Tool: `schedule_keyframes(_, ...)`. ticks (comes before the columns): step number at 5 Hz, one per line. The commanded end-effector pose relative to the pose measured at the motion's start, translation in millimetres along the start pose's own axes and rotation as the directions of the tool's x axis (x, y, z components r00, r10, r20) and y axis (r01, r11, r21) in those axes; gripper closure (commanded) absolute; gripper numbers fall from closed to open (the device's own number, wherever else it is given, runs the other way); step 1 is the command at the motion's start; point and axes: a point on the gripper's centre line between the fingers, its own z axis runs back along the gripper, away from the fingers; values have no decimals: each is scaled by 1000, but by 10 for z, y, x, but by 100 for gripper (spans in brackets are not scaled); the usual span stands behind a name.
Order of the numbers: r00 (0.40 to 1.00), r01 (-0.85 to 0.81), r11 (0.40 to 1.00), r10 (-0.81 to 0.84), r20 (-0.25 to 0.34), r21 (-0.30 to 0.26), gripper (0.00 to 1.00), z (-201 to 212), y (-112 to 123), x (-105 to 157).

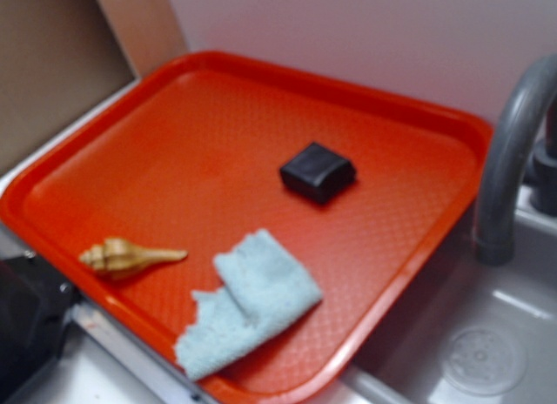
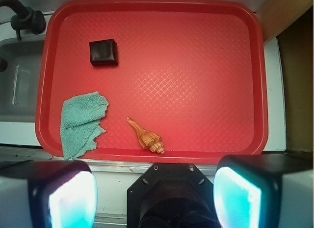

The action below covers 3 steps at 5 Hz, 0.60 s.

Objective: Grab the blue cloth.

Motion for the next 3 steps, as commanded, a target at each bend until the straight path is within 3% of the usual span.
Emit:
schedule_keyframes(1, 1000, 0, 1000, 0, 0, 0, 0, 0, 0, 0)
schedule_keyframes(2, 982, 181, 983, -183, 47, 35, 0, -551, -337, 360)
schedule_keyframes(3, 915, 391, 919, -394, 82, 54, 0, -1092, -728, 576)
